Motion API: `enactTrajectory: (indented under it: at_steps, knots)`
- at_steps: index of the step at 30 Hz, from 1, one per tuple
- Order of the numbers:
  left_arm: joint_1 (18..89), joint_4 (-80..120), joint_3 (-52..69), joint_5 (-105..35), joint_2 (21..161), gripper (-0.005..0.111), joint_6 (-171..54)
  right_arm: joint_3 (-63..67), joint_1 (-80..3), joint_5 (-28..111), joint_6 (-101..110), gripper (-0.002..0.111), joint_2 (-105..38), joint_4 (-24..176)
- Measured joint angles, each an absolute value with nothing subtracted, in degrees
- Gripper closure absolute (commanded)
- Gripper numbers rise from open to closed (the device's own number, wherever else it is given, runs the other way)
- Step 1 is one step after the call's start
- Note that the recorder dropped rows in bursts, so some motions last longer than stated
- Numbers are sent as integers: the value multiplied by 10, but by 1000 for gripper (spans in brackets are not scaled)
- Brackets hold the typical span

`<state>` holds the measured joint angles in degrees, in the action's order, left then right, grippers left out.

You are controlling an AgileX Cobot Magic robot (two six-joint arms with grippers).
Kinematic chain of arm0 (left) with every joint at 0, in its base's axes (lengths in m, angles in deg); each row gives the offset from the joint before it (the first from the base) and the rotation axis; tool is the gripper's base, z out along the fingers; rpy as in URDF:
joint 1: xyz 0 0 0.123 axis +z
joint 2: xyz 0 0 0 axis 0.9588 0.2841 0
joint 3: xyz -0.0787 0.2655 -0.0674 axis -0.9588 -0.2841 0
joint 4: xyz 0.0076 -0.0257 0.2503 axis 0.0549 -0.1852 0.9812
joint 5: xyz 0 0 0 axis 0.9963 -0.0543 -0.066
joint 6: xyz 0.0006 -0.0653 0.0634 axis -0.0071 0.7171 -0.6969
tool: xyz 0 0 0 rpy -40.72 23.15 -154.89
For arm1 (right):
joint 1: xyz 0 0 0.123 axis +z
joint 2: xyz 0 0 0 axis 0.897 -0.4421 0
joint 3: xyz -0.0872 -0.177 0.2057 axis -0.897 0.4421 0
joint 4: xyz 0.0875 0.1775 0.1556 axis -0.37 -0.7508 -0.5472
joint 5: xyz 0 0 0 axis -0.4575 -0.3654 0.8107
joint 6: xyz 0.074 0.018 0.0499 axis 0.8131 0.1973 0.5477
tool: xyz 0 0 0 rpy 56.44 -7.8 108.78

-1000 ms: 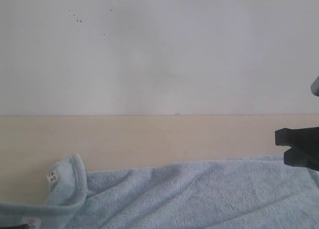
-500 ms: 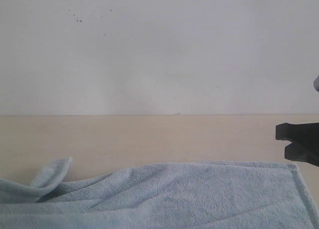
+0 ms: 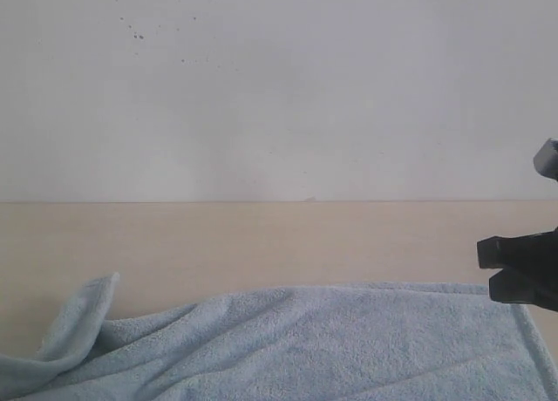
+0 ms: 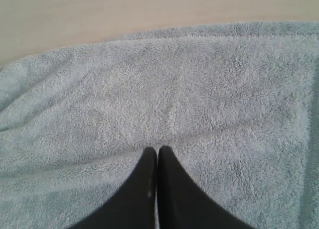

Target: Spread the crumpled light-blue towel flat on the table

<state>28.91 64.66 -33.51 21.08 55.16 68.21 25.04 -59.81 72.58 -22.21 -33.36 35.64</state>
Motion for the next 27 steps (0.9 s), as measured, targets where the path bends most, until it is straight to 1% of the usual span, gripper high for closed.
enactTrajectory:
  at_steps: [6,11,14,19,20,21,23,25,27]
  knots:
    - [289,645,-335,324,552,103,684,250,-598,728,-226,109,-334,356]
    - [289,667,-342,337,552,103,684,250,-598,724,-228,109,-334,356]
    - [289,679,-342,314,552,103,684,250,-598,720,-228,109,-334,355]
    - [289,686,-342,231,552,102,684,250,-598,720,-228,109,-334,351]
    - [289,686,-342,215,552,101,684,250,-598,722,-228,109,-334,350]
    - [289,686,-342,201,552,98,684,250,-598,725,-228,109,-334,350]
    - [289,686,-342,178,552,87,684,250,-598,732,-228,109,-334,349]
    - [289,684,-342,165,552,71,684,250,-598,735,-228,109,-334,349]
    - [289,678,-342,155,552,49,684,250,-598,737,-228,109,-334,349]
